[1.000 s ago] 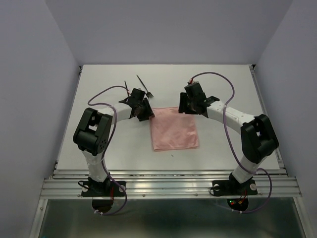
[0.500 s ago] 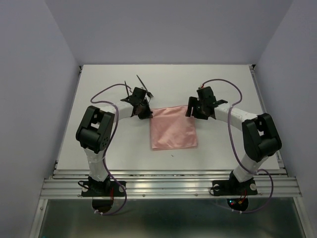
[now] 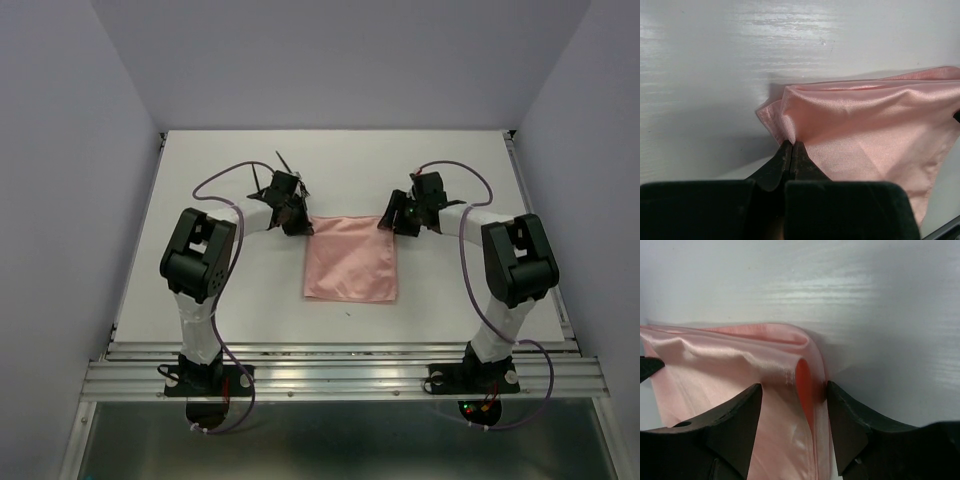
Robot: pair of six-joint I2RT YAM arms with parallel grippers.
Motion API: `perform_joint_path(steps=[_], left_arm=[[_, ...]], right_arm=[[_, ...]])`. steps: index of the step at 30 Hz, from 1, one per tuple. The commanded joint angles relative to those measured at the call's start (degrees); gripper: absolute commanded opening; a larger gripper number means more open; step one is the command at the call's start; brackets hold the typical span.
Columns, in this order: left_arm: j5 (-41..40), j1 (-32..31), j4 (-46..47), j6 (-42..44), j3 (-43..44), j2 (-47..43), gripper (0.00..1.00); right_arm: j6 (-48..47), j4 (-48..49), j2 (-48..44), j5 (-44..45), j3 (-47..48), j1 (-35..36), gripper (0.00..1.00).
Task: Fold the napkin into a case and place the utensils inside
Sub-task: Smooth out the crumpled napkin.
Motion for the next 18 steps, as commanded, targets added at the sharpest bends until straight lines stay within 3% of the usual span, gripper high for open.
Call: perform_joint_path(steps=[1, 3, 4, 8, 18], left_arm=[[0.74, -0.25, -2.41, 3.11, 2.24, 1.59, 0.0], [0.82, -0.25, -2.67, 3.2, 2.68, 2.03, 0.0], [0.74, -0.25, -2.84, 3.46, 2.95, 2.12, 0.0], [0.48, -0.25, -3.55, 4.08, 3.91, 1.5, 0.0], [4.52, 0.01, -1.36, 3.29, 1.46, -7.29, 0.0]], right_arm=[[0.82, 3.62, 2.87, -2.08, 1.67, -0.13, 0.56], [1.87, 4.58, 2.96, -2.52, 1.59, -0.13, 0.41], [2.22, 5.63, 2.61, -2.7, 1.06, -0.13, 0.26], [2.4, 6.08, -1.51, -2.0, 0.18, -0.13, 0.01], [1.26, 2.39, -13.83, 0.99, -3.34, -0.13, 0.01]])
